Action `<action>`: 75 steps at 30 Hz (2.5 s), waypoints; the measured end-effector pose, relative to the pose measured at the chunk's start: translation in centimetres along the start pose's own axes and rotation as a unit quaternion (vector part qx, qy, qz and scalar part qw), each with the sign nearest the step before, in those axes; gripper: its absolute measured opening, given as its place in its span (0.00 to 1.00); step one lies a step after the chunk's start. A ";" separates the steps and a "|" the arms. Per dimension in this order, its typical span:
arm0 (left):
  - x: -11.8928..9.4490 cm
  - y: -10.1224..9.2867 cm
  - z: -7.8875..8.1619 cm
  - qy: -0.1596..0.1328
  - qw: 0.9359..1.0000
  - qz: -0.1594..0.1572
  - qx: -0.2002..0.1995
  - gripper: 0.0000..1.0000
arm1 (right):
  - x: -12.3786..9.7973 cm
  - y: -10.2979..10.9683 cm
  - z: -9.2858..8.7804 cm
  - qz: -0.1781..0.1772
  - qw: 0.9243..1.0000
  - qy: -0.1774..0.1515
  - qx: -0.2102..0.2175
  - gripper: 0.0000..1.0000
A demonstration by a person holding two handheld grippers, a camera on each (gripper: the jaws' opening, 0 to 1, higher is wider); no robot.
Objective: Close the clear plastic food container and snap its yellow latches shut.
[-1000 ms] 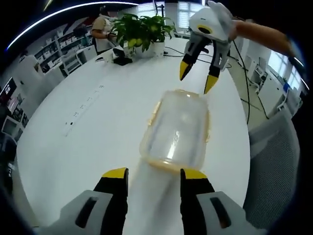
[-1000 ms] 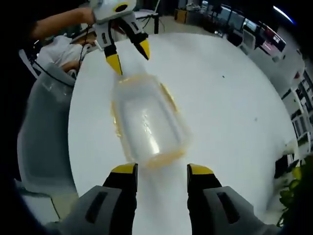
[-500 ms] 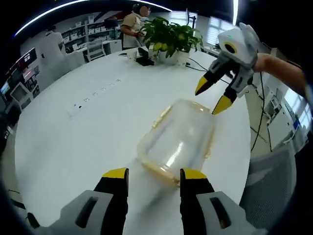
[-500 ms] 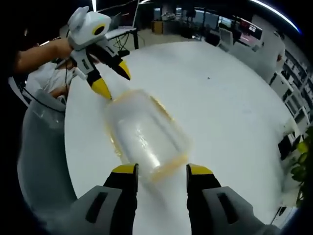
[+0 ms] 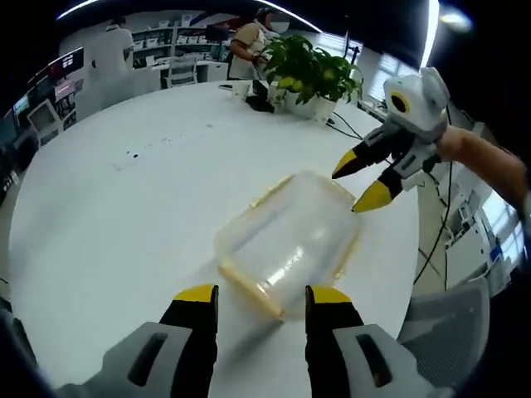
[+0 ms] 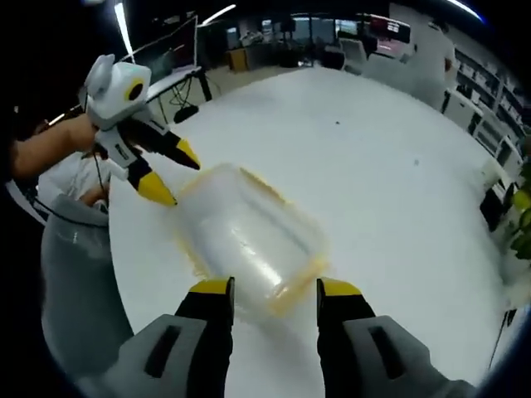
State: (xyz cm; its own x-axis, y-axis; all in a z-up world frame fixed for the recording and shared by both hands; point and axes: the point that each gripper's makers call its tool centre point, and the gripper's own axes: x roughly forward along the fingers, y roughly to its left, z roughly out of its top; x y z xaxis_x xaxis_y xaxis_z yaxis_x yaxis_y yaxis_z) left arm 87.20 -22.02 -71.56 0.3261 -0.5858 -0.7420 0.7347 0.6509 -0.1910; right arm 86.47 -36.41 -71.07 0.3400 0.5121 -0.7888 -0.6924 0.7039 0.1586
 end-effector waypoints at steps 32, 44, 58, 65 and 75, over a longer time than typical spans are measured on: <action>0.7 -0.8 0.2 -0.018 0.996 -0.014 -0.082 0.32 | 1.0 0.0 -0.3 -0.011 0.997 0.013 0.072 0.38; 0.6 -0.9 -0.4 -0.021 0.995 -0.013 -0.099 0.30 | 1.3 0.0 -0.2 -0.024 0.994 -0.005 0.104 0.37; 1.0 -0.8 -0.1 -0.018 0.995 -0.014 -0.100 0.31 | 1.3 0.1 -0.1 -0.034 0.992 -0.010 0.118 0.38; 0.8 -0.8 -0.4 -0.014 0.995 -0.014 -0.100 0.31 | 1.4 0.7 -0.1 -0.036 0.992 -0.014 0.120 0.38; -0.2 -0.6 -1.6 -0.008 0.995 -0.017 -0.099 0.31 | 1.6 2.4 -0.2 -0.036 0.992 -0.013 0.121 0.38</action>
State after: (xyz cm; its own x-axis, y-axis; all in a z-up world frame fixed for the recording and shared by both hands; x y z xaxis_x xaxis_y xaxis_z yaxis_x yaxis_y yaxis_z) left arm 85.73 -21.52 -72.37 0.3131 -0.6154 -0.7234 0.6143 0.7121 -0.3398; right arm 85.20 -33.98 -72.08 0.4012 0.4673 -0.7878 -0.4937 0.8348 0.2437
